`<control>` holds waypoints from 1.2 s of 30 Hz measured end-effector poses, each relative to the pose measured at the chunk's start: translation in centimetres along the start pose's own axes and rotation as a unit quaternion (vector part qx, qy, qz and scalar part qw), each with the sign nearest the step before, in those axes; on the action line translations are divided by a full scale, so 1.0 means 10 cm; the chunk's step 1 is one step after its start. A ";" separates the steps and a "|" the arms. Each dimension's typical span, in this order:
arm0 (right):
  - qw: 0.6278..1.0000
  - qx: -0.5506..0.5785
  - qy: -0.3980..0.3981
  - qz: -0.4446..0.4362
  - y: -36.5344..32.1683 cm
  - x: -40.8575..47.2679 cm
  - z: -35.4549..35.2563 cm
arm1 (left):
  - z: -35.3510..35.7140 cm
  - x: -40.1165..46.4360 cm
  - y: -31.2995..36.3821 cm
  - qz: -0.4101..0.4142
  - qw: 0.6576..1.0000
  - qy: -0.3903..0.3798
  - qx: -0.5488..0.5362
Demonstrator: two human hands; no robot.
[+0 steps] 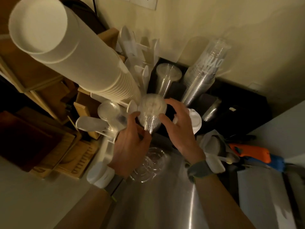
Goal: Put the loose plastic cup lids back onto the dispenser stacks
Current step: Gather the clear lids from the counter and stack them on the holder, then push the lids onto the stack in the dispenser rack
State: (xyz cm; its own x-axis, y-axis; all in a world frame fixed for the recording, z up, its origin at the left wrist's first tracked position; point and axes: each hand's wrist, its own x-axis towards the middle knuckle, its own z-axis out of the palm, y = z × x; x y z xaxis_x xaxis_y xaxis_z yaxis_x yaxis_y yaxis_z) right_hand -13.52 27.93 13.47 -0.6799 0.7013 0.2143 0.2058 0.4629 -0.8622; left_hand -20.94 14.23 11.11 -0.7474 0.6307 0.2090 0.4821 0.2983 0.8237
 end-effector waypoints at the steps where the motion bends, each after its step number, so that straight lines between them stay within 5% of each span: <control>1: 1.000 0.015 0.025 0.001 0.04 -0.14 0.01 | -0.03 -0.10 -0.07 0.010 1.000 -0.007 0.002; 5: 0.998 0.010 0.063 0.027 0.36 -0.74 0.17 | -0.02 -0.49 -0.40 -0.043 0.994 -0.096 -0.020; 9: 0.996 -0.062 0.005 0.066 0.77 -1.12 0.31 | 0.04 -0.74 -0.72 -0.112 0.980 -0.162 -0.011; 22: 0.950 -0.288 -0.108 0.060 1.23 -1.71 0.65 | 0.30 -0.72 -1.04 -0.131 0.970 -0.127 0.163; 27: 0.956 -0.268 -0.097 0.064 1.28 -1.66 0.66 | 0.30 -0.64 -1.12 -0.132 0.954 -0.227 0.145; 36: 0.977 -0.208 -0.027 0.047 1.17 -1.54 0.42 | 0.35 -0.45 -1.05 -0.075 0.970 -0.194 0.125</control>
State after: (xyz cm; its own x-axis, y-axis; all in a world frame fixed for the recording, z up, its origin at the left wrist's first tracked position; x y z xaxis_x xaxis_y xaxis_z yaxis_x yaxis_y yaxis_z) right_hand -3.60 20.28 -1.81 -0.6782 0.7268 0.1084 0.5297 0.5857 -0.6135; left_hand -21.02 10.77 -0.33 -0.6119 0.7751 -0.1576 0.5132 0.5407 0.6665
